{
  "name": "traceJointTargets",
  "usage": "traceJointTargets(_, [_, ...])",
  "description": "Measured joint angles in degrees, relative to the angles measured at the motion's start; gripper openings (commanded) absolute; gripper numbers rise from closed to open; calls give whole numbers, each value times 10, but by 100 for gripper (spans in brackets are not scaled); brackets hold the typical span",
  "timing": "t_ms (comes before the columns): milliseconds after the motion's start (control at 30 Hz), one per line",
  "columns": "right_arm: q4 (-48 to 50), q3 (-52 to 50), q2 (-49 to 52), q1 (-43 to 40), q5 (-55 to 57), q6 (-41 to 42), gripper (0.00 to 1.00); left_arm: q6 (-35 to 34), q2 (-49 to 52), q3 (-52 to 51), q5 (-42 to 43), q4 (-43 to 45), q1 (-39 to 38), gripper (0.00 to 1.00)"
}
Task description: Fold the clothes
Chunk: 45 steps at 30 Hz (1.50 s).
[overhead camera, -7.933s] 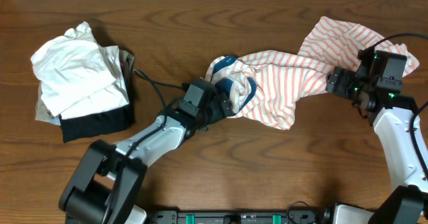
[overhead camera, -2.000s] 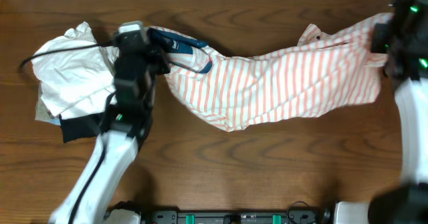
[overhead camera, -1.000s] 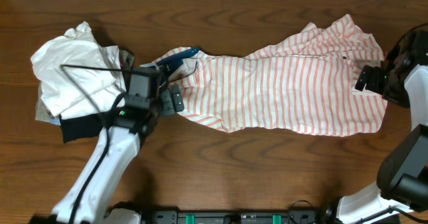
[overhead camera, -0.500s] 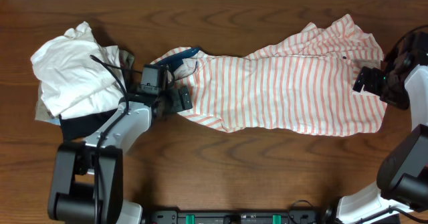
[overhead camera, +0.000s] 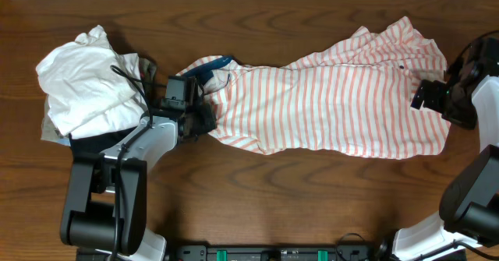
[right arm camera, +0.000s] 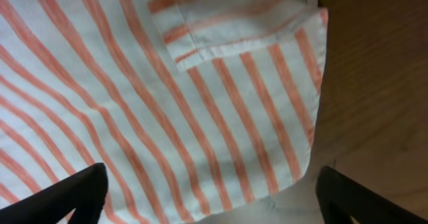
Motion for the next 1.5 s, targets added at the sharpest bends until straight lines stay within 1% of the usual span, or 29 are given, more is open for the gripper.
traceJointTargets(100, [-8, 0, 0, -1, 0, 1, 95, 0, -9, -1, 14, -26, 1, 6])
traceJointTargets(233, [-7, -7, -1, -9, 0, 2, 96, 0, -61, -5, 26, -49, 6, 6])
traceJointTargets(367, [-5, -42, -1, -24, 0, 10, 97, 1, -127, -5, 30, -49, 18, 6])
traceJointTargets(467, [14, -84, -1, -31, 0, 16, 97, 1, -158, -5, 30, -49, 23, 6])
traceJointTargets(600, [50, -140, -1, -35, -4, 22, 97, 1, -168, -5, 28, -51, 23, 6])
traceJointTargets(833, [95, -204, -1, -37, -31, 32, 95, 1, -168, -5, 28, -57, 23, 6])
traceJointTargets(900, [103, -213, -3, -37, -30, 33, 88, 1, -168, -5, 28, -57, 23, 6])
traceJointTargets(933, [109, -216, -5, -37, -31, 33, 81, 1, -168, -5, 28, -57, 23, 6])
traceJointTargets(967, [113, -218, -7, -37, -30, 33, 67, 1, -168, -5, 28, -57, 23, 6])
traceJointTargets(1067, [127, -221, -8, -37, -30, 37, 8, 1, -168, -5, 28, -57, 23, 6])
traceJointTargets(1100, [132, -222, -8, -37, -31, 37, 1, 1, -168, -5, 29, -57, 23, 6])
traceJointTargets(1200, [135, -220, -8, -37, -38, 44, 1, 1, -168, -5, 29, -57, 23, 6])
traceJointTargets(1300, [115, -200, -8, -38, -49, 46, 1, 1, -168, -4, 29, -58, 23, 6])
traceJointTargets(1367, [87, -158, -8, -38, -64, 46, 1, 6, -170, 0, 28, -60, 23, 6])
traceJointTargets(1433, [64, -82, -9, -39, -84, 45, 1, 13, -173, 15, 28, -62, 23, 6])
traceJointTargets(1500, [57, -33, -13, -41, -92, 41, 1, 19, -177, 43, 28, -61, 23, 6])
